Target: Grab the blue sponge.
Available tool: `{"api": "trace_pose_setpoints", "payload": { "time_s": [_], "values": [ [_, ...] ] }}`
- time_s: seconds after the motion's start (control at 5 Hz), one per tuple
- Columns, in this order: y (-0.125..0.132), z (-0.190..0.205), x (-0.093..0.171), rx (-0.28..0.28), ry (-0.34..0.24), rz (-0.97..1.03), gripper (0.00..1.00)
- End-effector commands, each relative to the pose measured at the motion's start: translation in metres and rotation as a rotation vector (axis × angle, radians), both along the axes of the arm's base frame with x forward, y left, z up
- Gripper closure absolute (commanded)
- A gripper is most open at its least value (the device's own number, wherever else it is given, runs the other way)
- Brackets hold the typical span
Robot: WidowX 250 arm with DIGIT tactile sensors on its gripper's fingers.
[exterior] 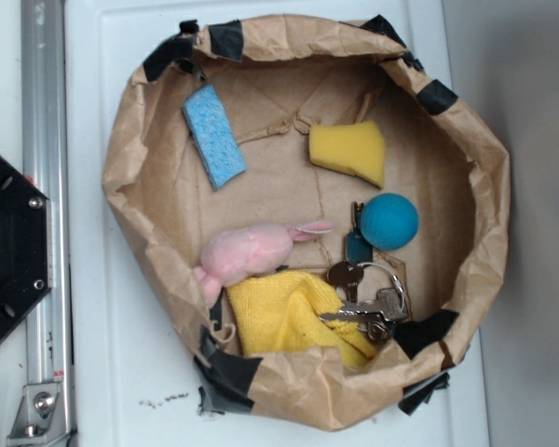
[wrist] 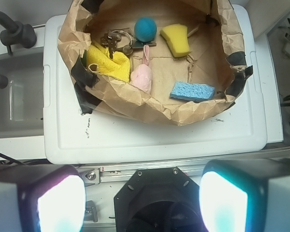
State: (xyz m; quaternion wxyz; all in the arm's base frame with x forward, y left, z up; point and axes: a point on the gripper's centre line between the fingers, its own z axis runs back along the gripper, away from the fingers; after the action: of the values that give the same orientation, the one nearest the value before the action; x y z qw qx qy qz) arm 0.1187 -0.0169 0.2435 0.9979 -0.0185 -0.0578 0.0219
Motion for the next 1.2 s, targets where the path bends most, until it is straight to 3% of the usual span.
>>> {"api": "trace_pose_setpoints", "payload": {
  "time_s": [0.0,0.2,0.4,0.6,0.8,1.0],
  "values": [
    [0.0,0.0,0.0,0.0,0.0,0.0,0.0],
    [0.028,-0.028,0.05,0.035,0.0,-0.079,0.0],
    [0.043,-0.078,0.101,0.105,0.084,-0.27,0.0],
    [0.055,-0.124,0.116,0.06,0.164,-0.438,0.0],
    [0.065,-0.169,0.11,0.076,0.185,-0.61,0.0],
    [0.059,-0.187,0.097,0.087,0.16,-0.761,0.0]
  ]
}}
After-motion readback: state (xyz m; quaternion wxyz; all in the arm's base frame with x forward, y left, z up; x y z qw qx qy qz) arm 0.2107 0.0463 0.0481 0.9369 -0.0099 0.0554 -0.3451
